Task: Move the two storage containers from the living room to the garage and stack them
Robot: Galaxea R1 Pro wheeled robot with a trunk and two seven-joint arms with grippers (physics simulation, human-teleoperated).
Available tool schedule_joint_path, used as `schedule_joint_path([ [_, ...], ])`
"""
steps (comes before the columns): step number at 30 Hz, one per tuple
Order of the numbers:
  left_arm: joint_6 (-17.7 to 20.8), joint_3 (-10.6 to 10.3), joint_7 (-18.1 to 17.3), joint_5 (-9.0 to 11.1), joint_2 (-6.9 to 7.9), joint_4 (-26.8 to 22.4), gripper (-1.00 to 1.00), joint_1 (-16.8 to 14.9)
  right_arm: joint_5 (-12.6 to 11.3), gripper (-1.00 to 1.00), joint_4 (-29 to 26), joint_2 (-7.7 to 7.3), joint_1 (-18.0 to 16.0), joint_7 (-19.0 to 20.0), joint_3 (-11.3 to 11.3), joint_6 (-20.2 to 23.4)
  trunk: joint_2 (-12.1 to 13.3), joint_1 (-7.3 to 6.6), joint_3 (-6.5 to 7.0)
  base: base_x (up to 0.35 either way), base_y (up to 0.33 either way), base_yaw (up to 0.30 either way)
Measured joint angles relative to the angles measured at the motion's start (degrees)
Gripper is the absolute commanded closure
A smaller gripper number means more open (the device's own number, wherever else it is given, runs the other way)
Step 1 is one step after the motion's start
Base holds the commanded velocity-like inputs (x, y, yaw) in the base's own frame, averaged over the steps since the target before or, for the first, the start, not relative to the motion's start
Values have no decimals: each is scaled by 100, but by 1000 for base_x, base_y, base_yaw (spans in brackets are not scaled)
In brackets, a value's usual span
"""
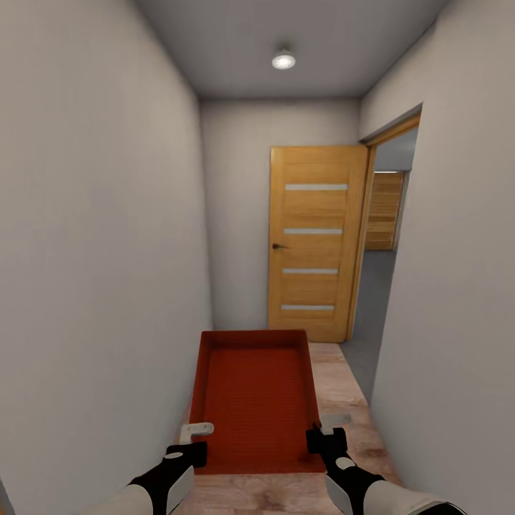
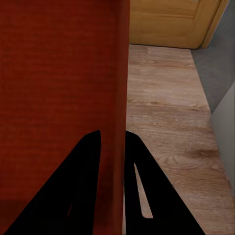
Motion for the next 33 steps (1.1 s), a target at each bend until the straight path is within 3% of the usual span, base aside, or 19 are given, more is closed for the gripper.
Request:
schedule_joint_path([
  [33, 3, 13, -6, -10, 2, 6, 100, 0, -12, 100, 1, 3, 0, -2, 11, 8, 0, 0, 0, 323, 0, 0],
])
